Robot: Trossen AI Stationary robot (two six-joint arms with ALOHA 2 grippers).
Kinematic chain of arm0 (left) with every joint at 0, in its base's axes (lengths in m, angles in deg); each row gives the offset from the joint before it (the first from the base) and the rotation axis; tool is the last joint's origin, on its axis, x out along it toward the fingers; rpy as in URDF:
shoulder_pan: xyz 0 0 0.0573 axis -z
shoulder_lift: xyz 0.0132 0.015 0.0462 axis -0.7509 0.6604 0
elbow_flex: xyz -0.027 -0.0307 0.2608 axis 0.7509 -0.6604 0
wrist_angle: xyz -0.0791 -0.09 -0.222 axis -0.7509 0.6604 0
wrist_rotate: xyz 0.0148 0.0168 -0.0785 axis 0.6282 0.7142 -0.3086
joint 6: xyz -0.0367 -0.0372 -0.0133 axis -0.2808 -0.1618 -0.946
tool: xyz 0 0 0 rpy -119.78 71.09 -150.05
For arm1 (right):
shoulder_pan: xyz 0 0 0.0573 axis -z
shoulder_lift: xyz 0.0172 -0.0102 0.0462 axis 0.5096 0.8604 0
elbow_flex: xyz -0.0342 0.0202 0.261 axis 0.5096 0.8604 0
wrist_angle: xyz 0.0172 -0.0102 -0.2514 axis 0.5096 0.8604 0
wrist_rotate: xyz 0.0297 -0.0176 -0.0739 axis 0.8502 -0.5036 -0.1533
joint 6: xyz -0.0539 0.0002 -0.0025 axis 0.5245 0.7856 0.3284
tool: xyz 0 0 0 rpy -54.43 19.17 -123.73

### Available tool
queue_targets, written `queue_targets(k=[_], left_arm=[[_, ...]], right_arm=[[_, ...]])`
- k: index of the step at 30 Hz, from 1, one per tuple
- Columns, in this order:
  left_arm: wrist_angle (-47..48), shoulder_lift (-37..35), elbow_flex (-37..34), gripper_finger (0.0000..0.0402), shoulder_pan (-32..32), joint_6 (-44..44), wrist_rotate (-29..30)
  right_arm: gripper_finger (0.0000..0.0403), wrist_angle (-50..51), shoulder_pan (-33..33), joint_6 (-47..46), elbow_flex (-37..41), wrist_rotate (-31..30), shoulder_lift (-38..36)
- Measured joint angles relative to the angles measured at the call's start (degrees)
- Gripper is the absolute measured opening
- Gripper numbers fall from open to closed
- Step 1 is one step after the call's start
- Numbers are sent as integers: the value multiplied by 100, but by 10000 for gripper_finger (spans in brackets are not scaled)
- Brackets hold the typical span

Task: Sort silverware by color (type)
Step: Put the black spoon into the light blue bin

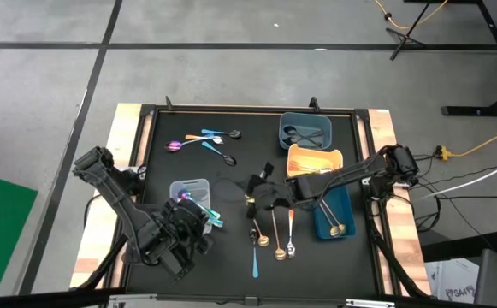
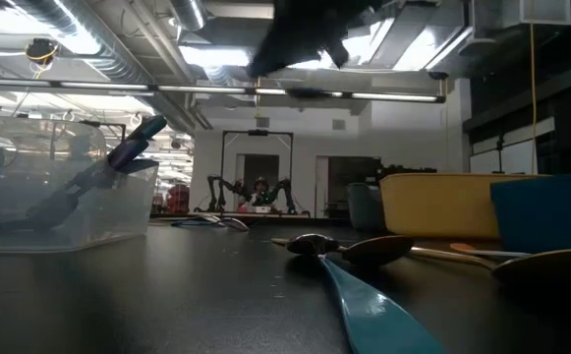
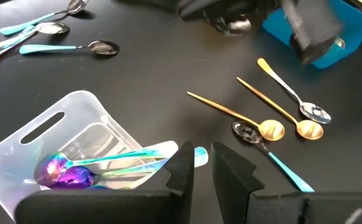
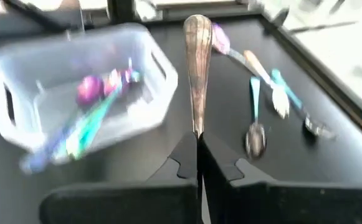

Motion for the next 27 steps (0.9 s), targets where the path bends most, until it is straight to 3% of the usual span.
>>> queue_targets(k=[15, 20, 27], left_arm=[[6, -1, 0, 48, -596, 959, -155], [22, -1, 0, 68, -803, 1337, -435], [110, -5, 0, 91, -1013, 1353, -379]], right_arm=[[0, -1701, 442, 282, -352, 801, 0], [0, -1854, 565, 269, -352, 1185, 0], [0, -1837, 596, 267, -352, 1187, 0]])
